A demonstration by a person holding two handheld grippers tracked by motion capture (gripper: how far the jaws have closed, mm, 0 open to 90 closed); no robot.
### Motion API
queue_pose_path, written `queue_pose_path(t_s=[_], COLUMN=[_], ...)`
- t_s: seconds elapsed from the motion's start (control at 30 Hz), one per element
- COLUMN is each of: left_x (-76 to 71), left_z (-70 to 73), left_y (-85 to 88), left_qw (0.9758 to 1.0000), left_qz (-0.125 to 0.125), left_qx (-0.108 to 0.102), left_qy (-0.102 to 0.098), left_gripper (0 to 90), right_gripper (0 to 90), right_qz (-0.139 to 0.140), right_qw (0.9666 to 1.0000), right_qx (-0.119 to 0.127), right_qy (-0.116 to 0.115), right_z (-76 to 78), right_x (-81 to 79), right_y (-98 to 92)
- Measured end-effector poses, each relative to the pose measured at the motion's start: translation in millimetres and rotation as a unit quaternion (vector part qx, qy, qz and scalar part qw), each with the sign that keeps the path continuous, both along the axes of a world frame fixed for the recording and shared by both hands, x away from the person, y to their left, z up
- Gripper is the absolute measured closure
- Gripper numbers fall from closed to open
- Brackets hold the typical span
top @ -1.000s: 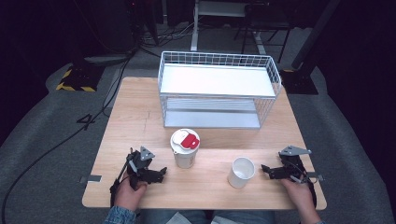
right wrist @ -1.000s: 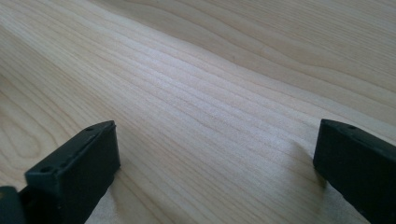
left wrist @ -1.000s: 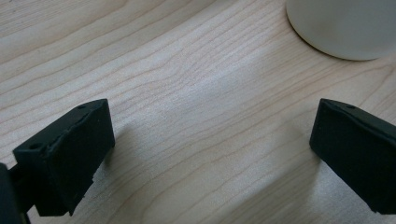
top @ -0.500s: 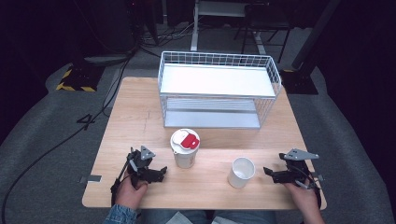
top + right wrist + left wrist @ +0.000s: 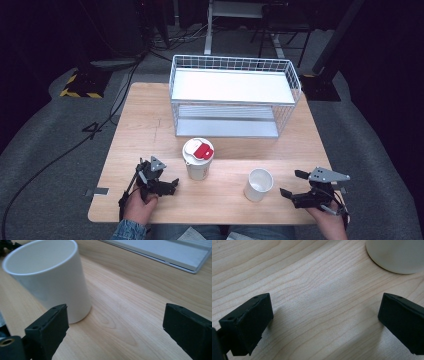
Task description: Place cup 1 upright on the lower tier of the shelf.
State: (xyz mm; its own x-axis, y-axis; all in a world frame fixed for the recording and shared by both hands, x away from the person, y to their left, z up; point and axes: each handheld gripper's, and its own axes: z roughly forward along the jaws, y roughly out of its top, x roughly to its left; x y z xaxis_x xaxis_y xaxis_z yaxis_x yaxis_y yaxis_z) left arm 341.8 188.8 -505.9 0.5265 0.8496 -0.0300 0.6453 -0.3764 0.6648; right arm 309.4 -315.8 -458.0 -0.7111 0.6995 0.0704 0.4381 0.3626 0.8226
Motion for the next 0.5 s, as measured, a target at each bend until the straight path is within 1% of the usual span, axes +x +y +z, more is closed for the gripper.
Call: queue_pose_path(t_s=[0.1, 0.13, 0.23, 0.43, 0.5], left_x=[0.0, 0.0, 0.0, 0.0, 0.0], left_z=[0.0, 0.0, 0.0, 0.0, 0.0], left_y=[0.0, 0.0, 0.0, 0.0, 0.0], left_qw=[1.0, 1.0, 1.0, 1.0, 1.0], left_qz=[0.0, 0.0, 0.0, 0.0, 0.0], left_qx=[0.0, 0.0, 0.0, 0.0, 0.0], left_qy=[0.0, 0.0, 0.0, 0.0, 0.0], left_gripper=[0.3, 0.3, 0.3, 0.4, 0.4], right_gripper=[6.4, 6.4, 6.3, 5.0, 4.3], right_qz=[0.012, 0.012, 0.026, 0.042, 0.045], right_qw=[0.9999, 0.9999, 0.9995, 0.9989, 0.9988], right_qx=[-0.003, -0.003, -0.017, -0.019, -0.022], right_qy=[0.003, 0.003, 0.0, 0.003, 0.001], right_z=[2.7, 2.7, 3.5, 3.3, 2.1], right_x=[-7.4, -7.4, -14.0, -17.5, -17.9], right_y=[8.5, 8.5, 19.6, 30.8, 34.5])
